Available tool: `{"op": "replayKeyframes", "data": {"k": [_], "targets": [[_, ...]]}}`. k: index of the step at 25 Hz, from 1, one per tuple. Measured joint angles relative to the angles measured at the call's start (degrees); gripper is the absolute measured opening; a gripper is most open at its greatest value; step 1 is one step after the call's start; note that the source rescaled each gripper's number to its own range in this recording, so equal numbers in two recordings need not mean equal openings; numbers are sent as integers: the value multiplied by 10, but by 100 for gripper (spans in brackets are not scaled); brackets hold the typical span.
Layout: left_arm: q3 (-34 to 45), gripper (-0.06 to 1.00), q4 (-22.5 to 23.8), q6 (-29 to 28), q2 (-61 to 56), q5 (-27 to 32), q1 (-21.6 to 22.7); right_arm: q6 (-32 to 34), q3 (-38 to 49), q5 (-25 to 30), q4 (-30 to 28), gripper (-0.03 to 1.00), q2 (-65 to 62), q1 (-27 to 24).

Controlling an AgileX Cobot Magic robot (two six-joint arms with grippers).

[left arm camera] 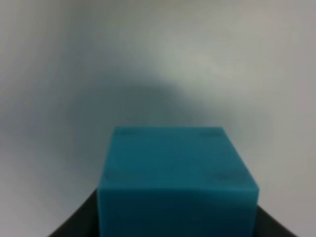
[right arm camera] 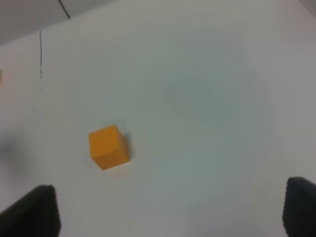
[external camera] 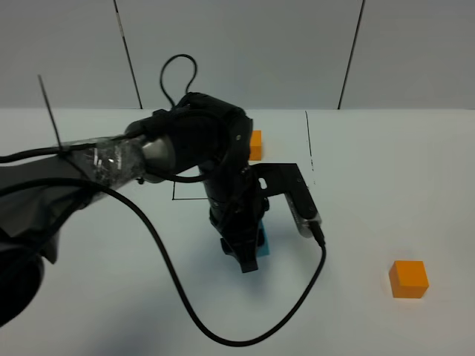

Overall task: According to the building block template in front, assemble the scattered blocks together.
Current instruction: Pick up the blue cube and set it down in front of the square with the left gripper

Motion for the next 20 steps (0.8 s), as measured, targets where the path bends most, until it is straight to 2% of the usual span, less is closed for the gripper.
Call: {"op": "replayKeyframes", "data": {"k": [5, 8, 13, 20], "targets": [[-96, 0, 36, 0, 65, 61, -27, 0, 0, 0, 0, 80, 0, 0], [-128, 0, 62, 0, 92, 80, -33, 0, 0, 0, 0, 80, 0, 0], [-138, 0, 97, 11, 110, 78, -39, -1, 0, 0, 0, 80, 0, 0], [-138, 0, 98, 17, 126, 60, -43, 0, 0, 0, 0, 80, 0, 0]]}}
